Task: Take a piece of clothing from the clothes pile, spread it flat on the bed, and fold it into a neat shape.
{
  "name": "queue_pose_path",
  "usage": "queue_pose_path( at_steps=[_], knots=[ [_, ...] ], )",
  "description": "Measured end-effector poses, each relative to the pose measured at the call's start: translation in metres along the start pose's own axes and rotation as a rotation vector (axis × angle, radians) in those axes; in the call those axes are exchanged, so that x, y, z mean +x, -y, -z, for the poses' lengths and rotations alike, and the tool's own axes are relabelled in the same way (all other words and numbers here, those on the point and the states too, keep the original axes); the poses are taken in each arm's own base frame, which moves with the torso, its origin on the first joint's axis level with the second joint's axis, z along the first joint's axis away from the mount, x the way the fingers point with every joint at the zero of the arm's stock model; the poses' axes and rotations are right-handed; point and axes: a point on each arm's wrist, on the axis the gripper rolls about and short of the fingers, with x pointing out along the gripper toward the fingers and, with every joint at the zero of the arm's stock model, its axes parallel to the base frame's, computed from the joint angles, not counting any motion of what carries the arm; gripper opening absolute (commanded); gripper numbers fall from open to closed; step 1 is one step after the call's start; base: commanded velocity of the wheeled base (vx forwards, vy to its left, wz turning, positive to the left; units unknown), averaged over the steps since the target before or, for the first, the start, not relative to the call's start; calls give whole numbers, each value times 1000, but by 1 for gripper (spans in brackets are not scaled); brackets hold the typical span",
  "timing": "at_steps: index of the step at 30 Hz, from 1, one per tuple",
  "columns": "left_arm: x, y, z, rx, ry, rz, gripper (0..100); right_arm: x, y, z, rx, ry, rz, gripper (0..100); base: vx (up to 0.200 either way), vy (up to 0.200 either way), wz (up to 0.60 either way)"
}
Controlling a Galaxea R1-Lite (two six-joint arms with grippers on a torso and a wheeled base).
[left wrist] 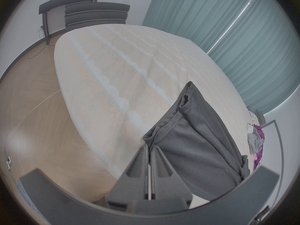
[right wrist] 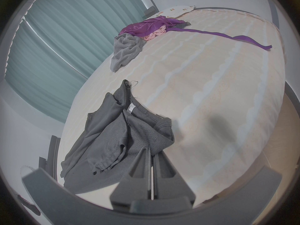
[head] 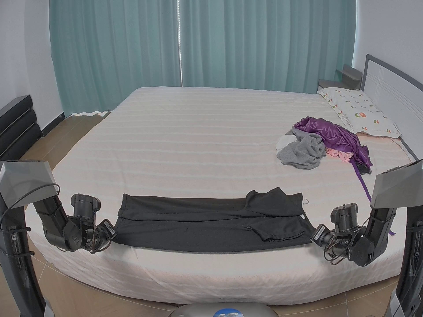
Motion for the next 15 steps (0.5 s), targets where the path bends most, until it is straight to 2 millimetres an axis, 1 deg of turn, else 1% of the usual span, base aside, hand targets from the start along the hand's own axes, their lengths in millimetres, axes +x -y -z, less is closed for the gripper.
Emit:
queue_pose_path(
  at_steps=[7,15],
  knots=[
    [-6,0,-3,-3,10,5,0,-15,5,2,-32,-15,7,0,0,0,0],
    [-9,-6,4,17,-12,-15,0,-18,11,7,-74,-38,29,0,0,0,0]
  ],
)
